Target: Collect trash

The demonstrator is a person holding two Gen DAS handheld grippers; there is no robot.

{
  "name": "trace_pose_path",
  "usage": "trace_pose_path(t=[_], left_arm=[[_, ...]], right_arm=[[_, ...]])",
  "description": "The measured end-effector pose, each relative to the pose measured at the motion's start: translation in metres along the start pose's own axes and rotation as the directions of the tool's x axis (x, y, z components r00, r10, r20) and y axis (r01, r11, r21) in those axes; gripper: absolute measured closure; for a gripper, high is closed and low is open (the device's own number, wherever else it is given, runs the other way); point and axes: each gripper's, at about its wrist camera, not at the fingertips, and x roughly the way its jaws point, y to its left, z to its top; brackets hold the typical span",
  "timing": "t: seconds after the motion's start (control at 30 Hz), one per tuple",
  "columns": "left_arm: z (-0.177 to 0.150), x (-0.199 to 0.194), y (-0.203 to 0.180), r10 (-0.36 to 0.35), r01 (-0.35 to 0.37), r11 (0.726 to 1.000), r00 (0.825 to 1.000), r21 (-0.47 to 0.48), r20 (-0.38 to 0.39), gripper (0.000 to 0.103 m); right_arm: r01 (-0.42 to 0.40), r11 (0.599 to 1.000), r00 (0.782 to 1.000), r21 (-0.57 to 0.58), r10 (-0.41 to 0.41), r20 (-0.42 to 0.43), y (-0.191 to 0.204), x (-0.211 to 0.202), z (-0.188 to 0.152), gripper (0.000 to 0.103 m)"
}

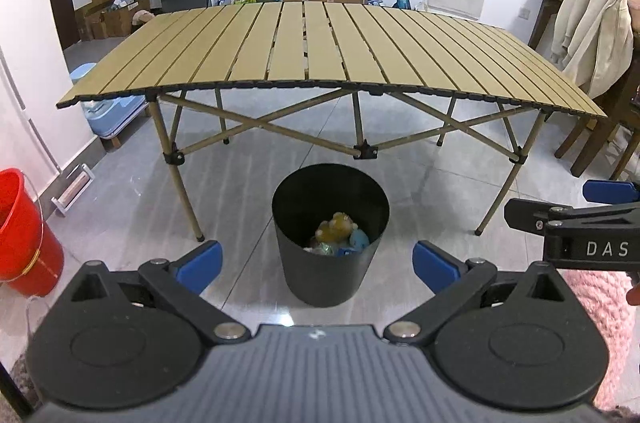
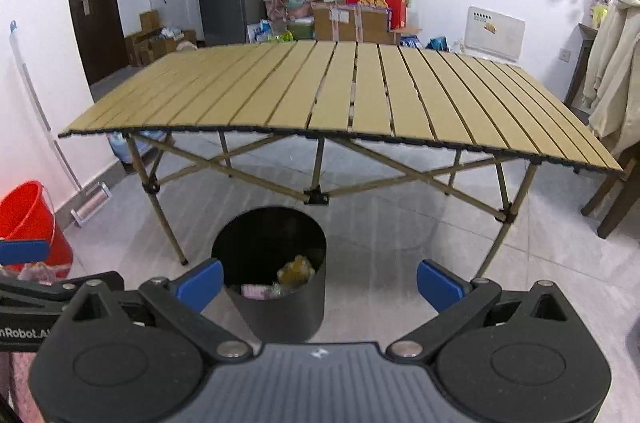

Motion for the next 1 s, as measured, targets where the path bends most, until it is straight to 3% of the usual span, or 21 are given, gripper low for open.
trace_pose_path(t=[1.0], left_arm=[[-0.007, -0.016, 0.003, -0.001, 0.001, 1.000, 1.000, 0.001, 0.013, 0.000]], right_arm=[[0.004, 1.000, 1.000, 0.004, -0.004, -0.021, 0.005, -0.018, -0.008, 0.000]])
